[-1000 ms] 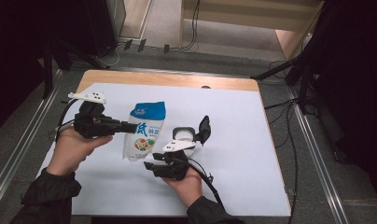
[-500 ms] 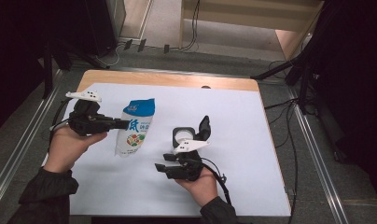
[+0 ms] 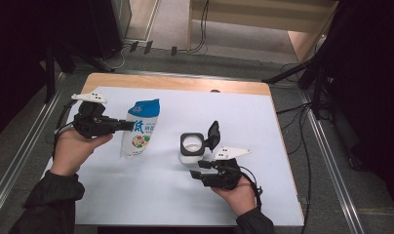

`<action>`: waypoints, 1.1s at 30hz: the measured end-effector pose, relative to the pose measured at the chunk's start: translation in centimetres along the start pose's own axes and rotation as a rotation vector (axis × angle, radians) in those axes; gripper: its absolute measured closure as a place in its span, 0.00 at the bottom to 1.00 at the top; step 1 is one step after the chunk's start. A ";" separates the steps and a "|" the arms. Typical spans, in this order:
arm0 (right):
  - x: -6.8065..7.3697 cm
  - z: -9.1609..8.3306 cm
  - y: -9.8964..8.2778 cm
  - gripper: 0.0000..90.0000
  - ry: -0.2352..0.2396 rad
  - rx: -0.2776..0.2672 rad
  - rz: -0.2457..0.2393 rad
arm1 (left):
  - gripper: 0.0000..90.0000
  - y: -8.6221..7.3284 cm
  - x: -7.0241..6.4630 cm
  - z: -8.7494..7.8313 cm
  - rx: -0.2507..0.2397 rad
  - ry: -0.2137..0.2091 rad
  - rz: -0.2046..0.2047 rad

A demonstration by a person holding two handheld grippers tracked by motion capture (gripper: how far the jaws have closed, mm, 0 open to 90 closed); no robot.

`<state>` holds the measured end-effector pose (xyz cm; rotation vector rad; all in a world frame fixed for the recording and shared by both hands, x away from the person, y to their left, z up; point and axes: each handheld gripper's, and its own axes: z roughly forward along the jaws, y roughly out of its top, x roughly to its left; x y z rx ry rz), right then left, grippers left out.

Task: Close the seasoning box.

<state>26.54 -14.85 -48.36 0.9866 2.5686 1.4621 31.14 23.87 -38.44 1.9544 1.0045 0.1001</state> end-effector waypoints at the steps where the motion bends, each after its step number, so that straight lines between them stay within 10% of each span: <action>1: -0.1 -0.3 0.0 0.57 -0.003 -0.003 0.011 | 1.00 0.1 0.2 0.1 -0.003 0.009 -0.001; 23: -2.5 -2.4 -1.0 0.59 -0.102 -0.030 0.078 | 1.00 0.5 6.4 3.7 -0.064 0.123 -0.063; 33: -3.0 -2.8 -0.9 0.59 -0.116 -0.044 0.090 | 1.00 -1.1 7.1 2.3 -0.064 0.089 -0.080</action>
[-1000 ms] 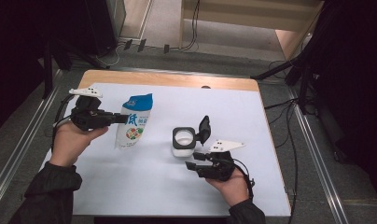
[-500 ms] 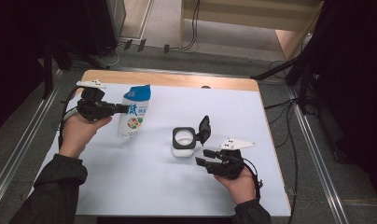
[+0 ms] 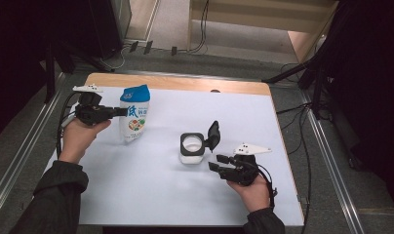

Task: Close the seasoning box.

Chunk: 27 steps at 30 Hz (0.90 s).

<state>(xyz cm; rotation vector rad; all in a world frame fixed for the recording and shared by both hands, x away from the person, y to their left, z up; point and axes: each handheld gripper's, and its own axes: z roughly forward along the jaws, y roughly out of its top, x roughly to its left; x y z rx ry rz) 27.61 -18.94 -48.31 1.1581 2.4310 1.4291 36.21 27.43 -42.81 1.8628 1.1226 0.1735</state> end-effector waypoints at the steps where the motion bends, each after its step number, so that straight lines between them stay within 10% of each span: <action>1: 0.0 0.0 0.1 0.59 0.001 -0.002 0.001 | 1.00 -0.1 -0.1 -0.2 0.009 0.000 0.010; 27: -0.7 0.5 1.0 0.59 0.000 -0.017 0.008 | 0.94 -2.5 -0.6 -1.6 0.017 0.023 0.038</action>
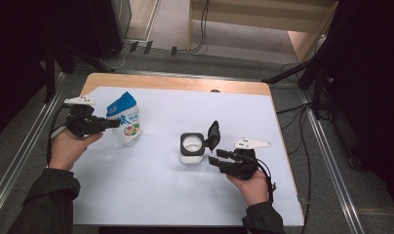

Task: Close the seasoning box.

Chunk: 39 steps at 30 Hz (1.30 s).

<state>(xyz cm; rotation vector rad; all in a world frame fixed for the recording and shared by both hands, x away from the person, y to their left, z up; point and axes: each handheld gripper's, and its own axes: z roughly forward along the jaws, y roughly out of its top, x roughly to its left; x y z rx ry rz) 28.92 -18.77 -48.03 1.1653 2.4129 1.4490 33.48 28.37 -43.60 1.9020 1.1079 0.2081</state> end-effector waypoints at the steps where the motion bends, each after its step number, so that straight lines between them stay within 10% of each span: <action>1: 0.0 0.0 0.0 0.59 0.000 0.002 0.001 | 0.93 0.0 -0.1 0.1 0.000 0.001 0.003; 19: -0.5 -0.7 0.4 0.60 -0.012 -0.018 0.000 | 0.55 0.1 -0.5 0.4 -0.006 0.003 0.039; 39: -1.8 -1.8 2.3 1.00 -0.040 -0.068 0.076 | 0.42 -2.3 -1.4 -0.5 0.022 0.020 0.046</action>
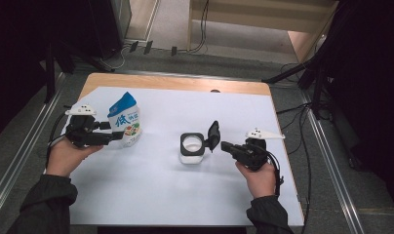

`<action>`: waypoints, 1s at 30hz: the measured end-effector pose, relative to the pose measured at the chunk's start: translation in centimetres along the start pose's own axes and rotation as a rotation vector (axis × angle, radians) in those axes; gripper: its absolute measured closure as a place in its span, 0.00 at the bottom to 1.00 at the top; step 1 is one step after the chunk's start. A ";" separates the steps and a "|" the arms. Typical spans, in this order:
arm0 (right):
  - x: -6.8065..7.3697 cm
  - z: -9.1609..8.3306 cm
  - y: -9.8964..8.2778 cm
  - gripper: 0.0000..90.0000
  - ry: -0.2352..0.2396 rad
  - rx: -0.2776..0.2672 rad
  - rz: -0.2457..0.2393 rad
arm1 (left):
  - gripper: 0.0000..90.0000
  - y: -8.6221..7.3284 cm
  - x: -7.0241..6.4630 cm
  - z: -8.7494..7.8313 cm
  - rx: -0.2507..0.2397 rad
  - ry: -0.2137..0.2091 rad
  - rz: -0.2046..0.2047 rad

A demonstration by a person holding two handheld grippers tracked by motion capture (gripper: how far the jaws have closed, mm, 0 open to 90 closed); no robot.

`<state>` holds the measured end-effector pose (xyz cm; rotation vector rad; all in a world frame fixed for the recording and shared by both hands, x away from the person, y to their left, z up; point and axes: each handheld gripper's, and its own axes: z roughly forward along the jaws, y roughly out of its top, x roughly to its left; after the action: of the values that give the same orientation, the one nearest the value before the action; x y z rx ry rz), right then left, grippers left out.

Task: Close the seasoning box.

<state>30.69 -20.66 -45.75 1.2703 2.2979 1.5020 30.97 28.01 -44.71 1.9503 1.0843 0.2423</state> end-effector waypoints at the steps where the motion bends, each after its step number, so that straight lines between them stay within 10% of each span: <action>1: 0.0 0.1 0.1 1.00 0.000 -0.003 0.002 | 0.42 -0.2 -0.1 0.0 0.003 0.000 -0.001; 30: 1.0 3.1 3.1 1.00 0.068 -0.039 -0.015 | 0.41 -3.3 -2.3 -0.8 0.022 -0.035 -0.001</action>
<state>33.37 -17.27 -44.53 1.2079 2.3024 1.6008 27.18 27.52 -46.28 1.9666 1.0687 0.1955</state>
